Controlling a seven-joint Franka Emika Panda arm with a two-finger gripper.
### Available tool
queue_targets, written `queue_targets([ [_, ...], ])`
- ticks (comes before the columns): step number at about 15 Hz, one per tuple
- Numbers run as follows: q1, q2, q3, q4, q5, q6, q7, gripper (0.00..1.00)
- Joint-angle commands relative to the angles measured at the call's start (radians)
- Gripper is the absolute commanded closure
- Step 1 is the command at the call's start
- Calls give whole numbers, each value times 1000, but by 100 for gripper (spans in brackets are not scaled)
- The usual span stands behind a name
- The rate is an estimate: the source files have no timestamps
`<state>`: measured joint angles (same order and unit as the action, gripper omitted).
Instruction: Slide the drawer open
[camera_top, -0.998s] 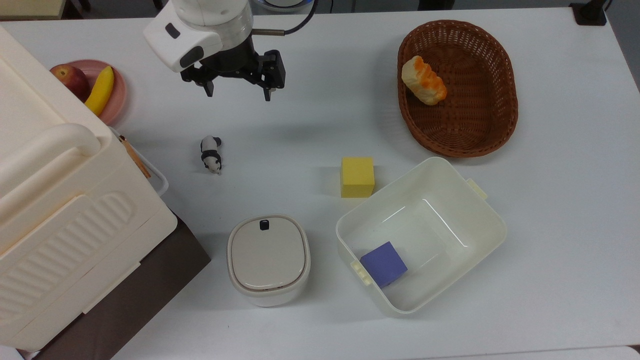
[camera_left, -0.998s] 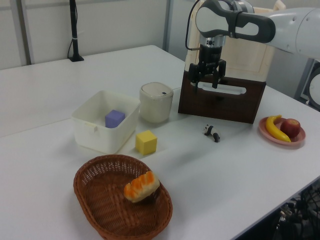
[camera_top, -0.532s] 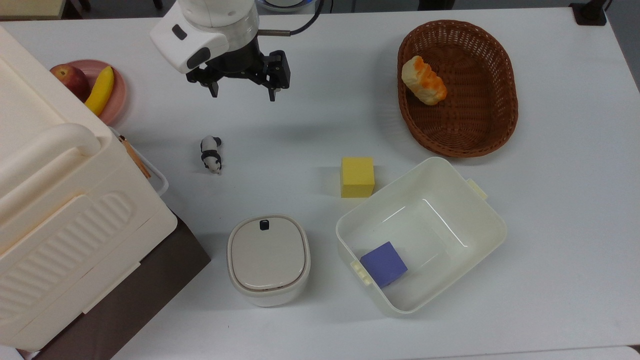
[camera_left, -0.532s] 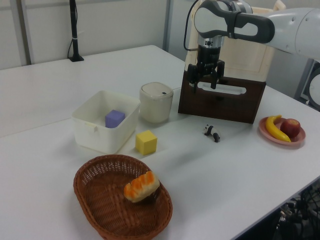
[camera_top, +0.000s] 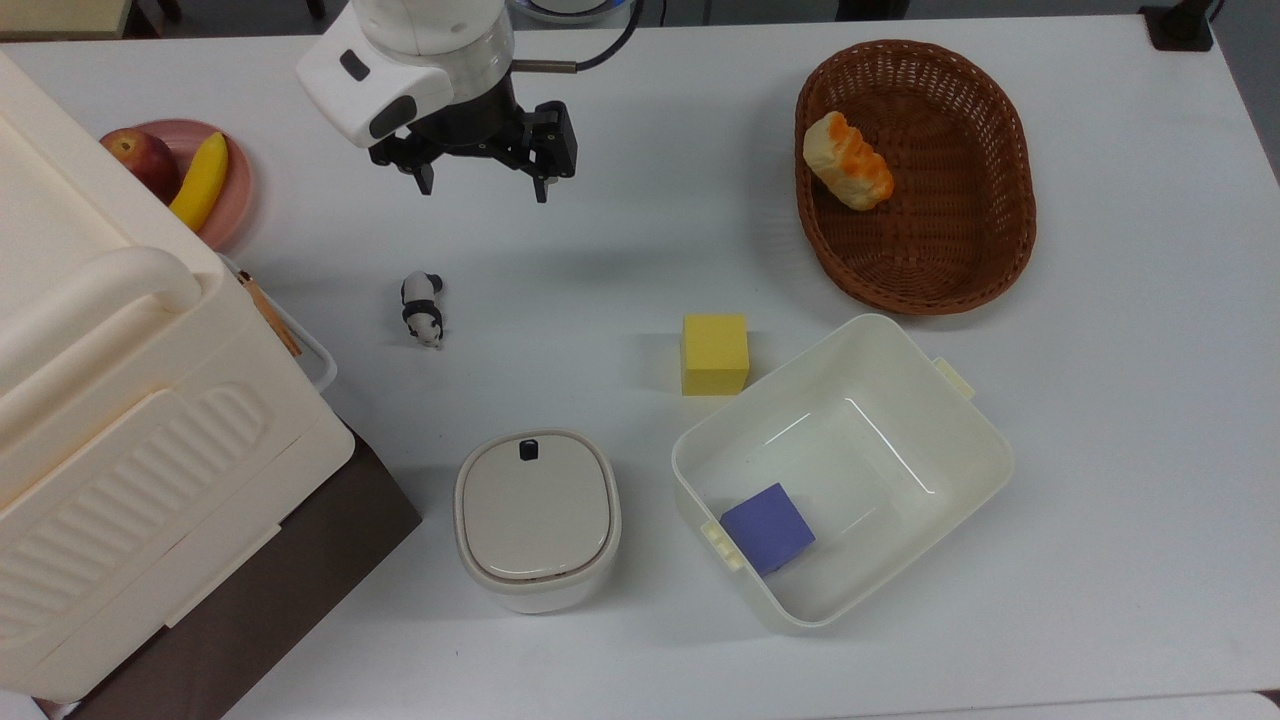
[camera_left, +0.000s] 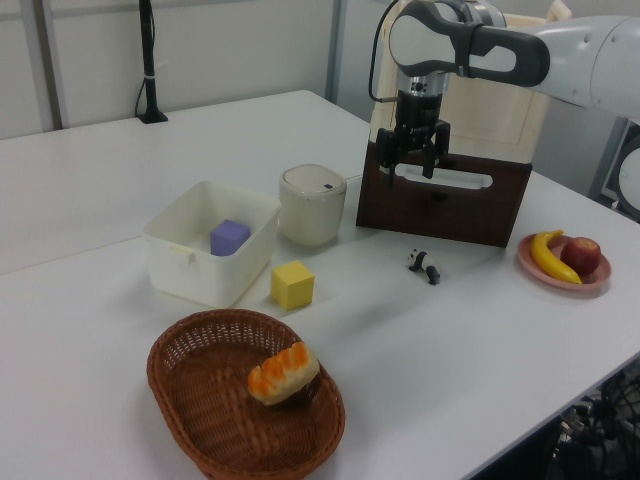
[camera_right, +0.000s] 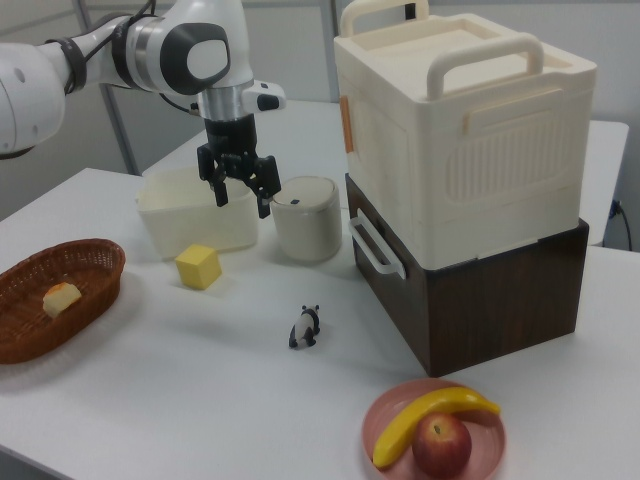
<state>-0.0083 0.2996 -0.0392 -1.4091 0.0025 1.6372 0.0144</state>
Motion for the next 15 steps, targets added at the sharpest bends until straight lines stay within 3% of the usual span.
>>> queue_targets([
  [1, 5, -25, -11, -42, -1, 24, -25, 0],
  [15, 7, -16, -11, -56, -10, 29, -48, 2],
])
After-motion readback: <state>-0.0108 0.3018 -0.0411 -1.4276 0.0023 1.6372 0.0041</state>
